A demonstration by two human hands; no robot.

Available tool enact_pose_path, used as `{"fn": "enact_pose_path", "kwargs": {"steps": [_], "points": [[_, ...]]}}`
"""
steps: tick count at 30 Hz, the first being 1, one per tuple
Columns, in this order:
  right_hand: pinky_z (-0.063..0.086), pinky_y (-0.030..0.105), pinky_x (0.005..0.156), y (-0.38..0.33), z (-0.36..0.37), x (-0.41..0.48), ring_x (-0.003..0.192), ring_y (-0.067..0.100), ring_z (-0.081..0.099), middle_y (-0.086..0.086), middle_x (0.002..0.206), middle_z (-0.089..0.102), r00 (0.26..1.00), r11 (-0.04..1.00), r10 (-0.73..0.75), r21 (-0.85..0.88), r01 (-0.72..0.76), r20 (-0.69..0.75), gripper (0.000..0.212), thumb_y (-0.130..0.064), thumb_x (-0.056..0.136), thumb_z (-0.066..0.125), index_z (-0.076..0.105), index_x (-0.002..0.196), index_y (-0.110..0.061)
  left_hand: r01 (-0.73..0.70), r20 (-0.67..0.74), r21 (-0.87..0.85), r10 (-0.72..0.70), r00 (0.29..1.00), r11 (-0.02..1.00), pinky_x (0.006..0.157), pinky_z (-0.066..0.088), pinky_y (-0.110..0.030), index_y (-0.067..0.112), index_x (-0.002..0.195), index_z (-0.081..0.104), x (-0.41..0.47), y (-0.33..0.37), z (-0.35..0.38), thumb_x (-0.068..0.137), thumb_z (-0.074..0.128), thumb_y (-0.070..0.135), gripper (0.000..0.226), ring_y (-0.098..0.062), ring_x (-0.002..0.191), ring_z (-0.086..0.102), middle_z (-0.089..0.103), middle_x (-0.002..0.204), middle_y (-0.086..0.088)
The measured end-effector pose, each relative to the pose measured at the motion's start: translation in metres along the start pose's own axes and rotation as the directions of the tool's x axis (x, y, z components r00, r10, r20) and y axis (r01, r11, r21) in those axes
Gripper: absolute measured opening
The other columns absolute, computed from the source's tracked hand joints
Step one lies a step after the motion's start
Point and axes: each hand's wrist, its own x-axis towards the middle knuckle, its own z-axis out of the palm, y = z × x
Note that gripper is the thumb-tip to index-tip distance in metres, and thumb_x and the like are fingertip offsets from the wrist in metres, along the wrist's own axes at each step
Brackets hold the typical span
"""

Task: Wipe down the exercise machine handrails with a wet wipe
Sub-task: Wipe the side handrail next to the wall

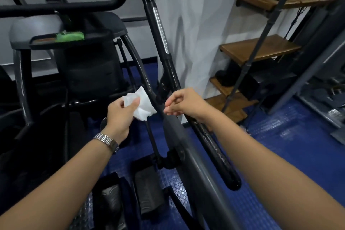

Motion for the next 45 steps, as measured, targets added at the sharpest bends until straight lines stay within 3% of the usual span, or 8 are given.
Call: {"fn": "enact_pose_path", "kwargs": {"steps": [8,13,17,22,27,33,38,45], "points": [[0.052,0.029,0.062,0.082,-0.071,-0.052,0.059,0.005,0.059,0.000,0.068,0.070,0.949,0.970,-0.098,-0.244,0.023,-0.300,0.018,-0.009,0.079,0.075,0.069,0.070,-0.024,-0.346,0.117,0.287,0.326,0.938,0.893,0.052,0.040,-0.021,0.017,0.075,0.057,-0.054,-0.025,0.033,0.089,0.063,0.015,0.015,-0.006,0.055,0.049,0.058,0.064,0.002],[0.041,0.007,0.069,0.117,-0.081,-0.088,0.075,-0.015,0.057,-0.014,0.093,0.068,0.977,0.929,-0.168,-0.351,0.113,-0.129,0.017,-0.010,0.091,0.061,0.072,0.101,-0.018,-0.441,0.222,0.207,0.397,0.891,0.873,0.066,0.049,-0.033,0.019,0.086,0.067,-0.093,-0.043,0.065,0.087,0.065,0.007,0.012,-0.014,0.072,0.061,0.069,0.080,0.002],[0.041,0.012,0.097,0.144,-0.084,-0.104,0.118,-0.006,0.052,-0.011,0.121,0.064,0.983,0.951,-0.174,-0.269,0.150,-0.066,0.042,0.007,0.092,0.048,0.067,0.119,-0.019,-0.703,0.456,0.209,0.568,0.685,0.679,0.082,0.053,-0.039,0.004,0.092,0.069,-0.133,-0.080,0.083,0.079,0.067,-0.006,0.017,-0.016,0.102,0.064,0.068,0.105,-0.002],[0.040,0.015,0.101,0.157,-0.076,-0.113,0.124,-0.006,0.047,-0.006,0.129,0.060,0.972,0.948,-0.233,-0.228,0.220,-0.032,0.059,0.021,0.083,0.042,0.064,0.123,-0.016,-0.891,0.740,0.078,0.573,0.352,0.447,0.099,0.045,-0.039,0.002,0.104,0.069,-0.171,-0.123,0.085,0.084,0.060,0.002,0.022,-0.025,0.125,0.051,0.061,0.124,-0.007],[0.043,0.017,0.099,0.160,-0.075,-0.116,0.120,-0.003,0.051,-0.010,0.129,0.059,0.958,0.925,-0.286,-0.267,0.272,-0.013,0.062,0.019,0.083,0.044,0.060,0.127,-0.023,-0.957,0.850,0.074,0.484,0.208,0.281,0.107,0.038,-0.037,0.005,0.121,0.062,-0.167,-0.120,0.076,0.089,0.064,0.029,0.040,-0.029,0.134,0.040,0.051,0.136,-0.013],[0.038,0.018,0.105,0.157,-0.078,-0.114,0.125,-0.005,0.046,-0.012,0.130,0.058,0.963,0.940,-0.268,-0.218,0.262,0.005,0.055,0.017,0.088,0.043,0.062,0.126,-0.019,-0.914,0.724,0.193,0.578,0.378,0.356,0.104,0.042,-0.039,0.001,0.109,0.069,-0.149,-0.116,0.089,0.092,0.059,0.021,0.028,-0.027,0.126,0.049,0.061,0.122,-0.010],[0.042,0.019,0.102,0.156,-0.078,-0.113,0.125,-0.003,0.048,-0.009,0.130,0.059,0.957,0.941,-0.289,-0.183,0.286,0.010,0.045,0.011,0.092,0.048,0.063,0.125,-0.016,-0.912,0.699,0.165,0.608,0.377,0.375,0.094,0.048,-0.033,0.003,0.094,0.072,-0.164,-0.121,0.086,0.084,0.071,0.014,0.015,-0.024,0.117,0.055,0.065,0.106,-0.007],[0.044,0.018,0.100,0.154,-0.078,-0.110,0.121,-0.004,0.051,-0.010,0.127,0.061,0.956,0.940,-0.293,-0.183,0.287,-0.008,0.040,0.008,0.092,0.051,0.066,0.119,-0.017,-0.811,0.508,0.303,0.635,0.582,0.501,0.089,0.044,-0.013,0.006,0.088,0.071,-0.167,-0.121,0.101,0.082,0.069,0.015,0.011,-0.022,0.112,0.055,0.062,0.105,-0.005]]}}
